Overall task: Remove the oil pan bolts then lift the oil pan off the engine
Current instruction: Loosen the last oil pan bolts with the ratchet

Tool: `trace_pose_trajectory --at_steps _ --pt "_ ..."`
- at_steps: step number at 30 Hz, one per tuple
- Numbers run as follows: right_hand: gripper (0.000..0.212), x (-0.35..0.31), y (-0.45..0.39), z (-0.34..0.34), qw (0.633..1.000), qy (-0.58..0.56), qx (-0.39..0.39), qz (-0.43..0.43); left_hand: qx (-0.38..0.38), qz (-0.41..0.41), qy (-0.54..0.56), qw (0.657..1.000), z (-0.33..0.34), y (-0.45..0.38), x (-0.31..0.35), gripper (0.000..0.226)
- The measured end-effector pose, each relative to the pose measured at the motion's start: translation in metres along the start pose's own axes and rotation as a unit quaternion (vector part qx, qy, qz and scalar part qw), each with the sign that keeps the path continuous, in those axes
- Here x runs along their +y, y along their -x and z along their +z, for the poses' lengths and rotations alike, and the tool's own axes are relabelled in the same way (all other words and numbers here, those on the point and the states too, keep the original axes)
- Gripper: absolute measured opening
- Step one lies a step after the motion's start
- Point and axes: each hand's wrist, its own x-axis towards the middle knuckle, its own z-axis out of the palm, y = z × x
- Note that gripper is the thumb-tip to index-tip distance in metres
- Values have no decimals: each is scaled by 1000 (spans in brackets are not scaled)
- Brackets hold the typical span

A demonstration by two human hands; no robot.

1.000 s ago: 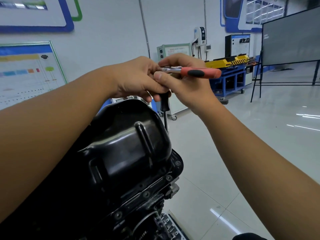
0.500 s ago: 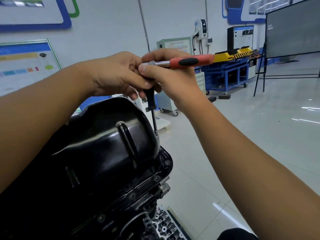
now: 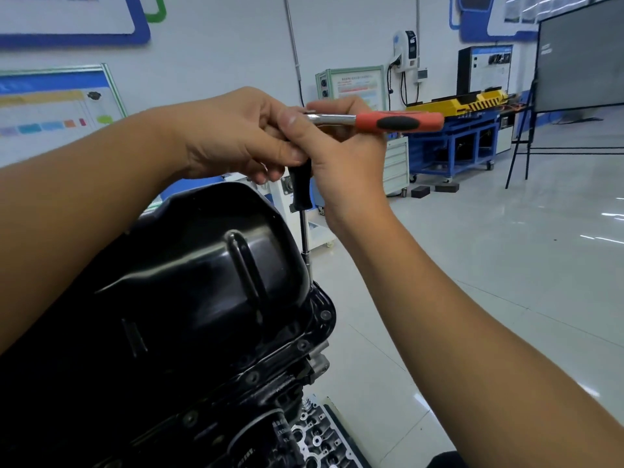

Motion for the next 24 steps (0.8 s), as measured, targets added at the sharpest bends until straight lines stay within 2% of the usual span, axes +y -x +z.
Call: trace_pose_trajectory --at_steps 2,3,5,7,8,11,14,18,19,21,23,24 --pt "31 -1 1 3 991 112 21 -69 29 9 -7 1000 5 -2 1 16" --pt "30 -2 -1 3 991 116 24 -63 42 8 -1 999 7 -2 1 18" --pt "21 -4 -3 2 999 15 9 30 40 0 6 999 7 -2 0 21" --pt "11 -6 -2 2 982 -103 -17 154 14 -19 6 1000 3 0 -1 27" --pt "13 -4 -2 0 979 -110 -15 173 5 -28 8 1000 1 1 -2 27" --pt "23 -1 -3 -2 993 -69 14 96 -17 -26 38 999 -1 3 -3 26" --pt "21 0 -3 -5 1000 -20 2 20 -27 -18 27 999 1 3 0 25" --pt "30 -1 -7 -4 978 181 15 -97 40 -13 1 999 9 -3 0 17" --pt "29 -1 -8 -3 982 168 14 -81 41 -10 2 999 10 -4 0 16" --pt "23 -2 -7 0 999 42 18 11 12 -17 6 1000 7 -2 -1 14" --pt "21 -4 -3 5 987 -107 17 116 -2 -27 0 1000 5 1 -1 18" --pt "21 -4 -1 7 981 -138 18 135 4 -26 -11 1000 5 1 0 23"
